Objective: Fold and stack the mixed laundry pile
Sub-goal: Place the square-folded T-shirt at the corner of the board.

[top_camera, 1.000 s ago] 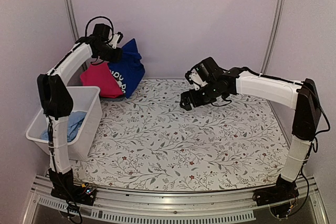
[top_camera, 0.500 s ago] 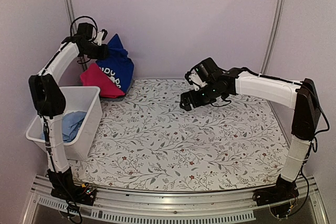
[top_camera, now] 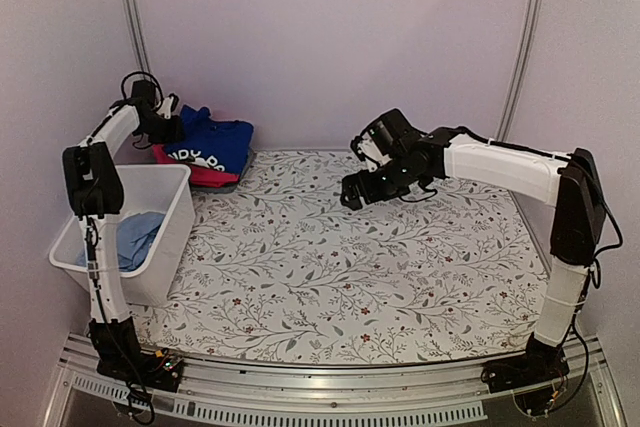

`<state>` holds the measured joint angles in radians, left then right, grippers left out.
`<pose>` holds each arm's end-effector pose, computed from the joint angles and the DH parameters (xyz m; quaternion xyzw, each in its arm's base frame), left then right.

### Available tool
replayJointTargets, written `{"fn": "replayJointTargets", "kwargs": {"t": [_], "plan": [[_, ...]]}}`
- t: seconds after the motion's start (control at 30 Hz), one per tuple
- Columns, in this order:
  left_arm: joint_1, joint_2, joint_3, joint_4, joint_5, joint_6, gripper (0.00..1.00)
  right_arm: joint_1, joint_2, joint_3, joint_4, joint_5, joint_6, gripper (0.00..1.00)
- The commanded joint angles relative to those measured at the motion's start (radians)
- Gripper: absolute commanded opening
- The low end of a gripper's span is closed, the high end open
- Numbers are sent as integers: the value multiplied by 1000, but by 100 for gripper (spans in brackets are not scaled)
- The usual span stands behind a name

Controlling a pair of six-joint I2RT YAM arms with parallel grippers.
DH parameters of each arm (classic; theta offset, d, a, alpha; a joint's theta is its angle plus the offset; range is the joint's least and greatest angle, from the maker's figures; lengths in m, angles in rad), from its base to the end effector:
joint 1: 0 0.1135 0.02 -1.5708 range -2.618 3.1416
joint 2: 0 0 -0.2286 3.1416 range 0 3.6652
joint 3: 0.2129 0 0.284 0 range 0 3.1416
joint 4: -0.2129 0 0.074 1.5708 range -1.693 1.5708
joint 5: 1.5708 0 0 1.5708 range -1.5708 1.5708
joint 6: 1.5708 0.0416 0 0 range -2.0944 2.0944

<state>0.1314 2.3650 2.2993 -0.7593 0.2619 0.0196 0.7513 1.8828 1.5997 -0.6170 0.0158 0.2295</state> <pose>0.5382 0.0603 0.2315 -0.0041 0.9245 -0.0940 0.3693 0.3259 0.3035 0.2206 -0.2411 0.9130 0.1484 0.2938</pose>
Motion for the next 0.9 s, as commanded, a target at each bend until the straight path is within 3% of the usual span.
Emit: {"fn": "replayJointTargets", "kwargs": {"t": [0.0,0.13,0.23,0.47,0.5,0.53,0.57,0.73,0.87], "plan": [[72,58,41,31,39,-14,4,0,32,56,-27,-6,14,99],[120,96,67,43,76,-28,10,0,52,83,-40,-5,19,99],[142,112,82,46,55,-70,37,0,68,106,-50,-6,18,99],[154,48,46,83,-45,-133,64,-1,94,146,-61,-4,20,99],[152,23,30,98,-44,-139,70,-2,96,149,-61,0,19,99],[147,-7,14,114,-41,-140,92,-5,95,152,-61,2,19,99],[141,-50,2,126,-46,-139,99,-11,95,153,-61,7,18,99],[122,-224,-71,181,-64,-197,100,-49,75,149,-50,10,7,99],[133,-411,-243,235,65,-260,100,-86,42,125,-25,16,-23,99]]}}
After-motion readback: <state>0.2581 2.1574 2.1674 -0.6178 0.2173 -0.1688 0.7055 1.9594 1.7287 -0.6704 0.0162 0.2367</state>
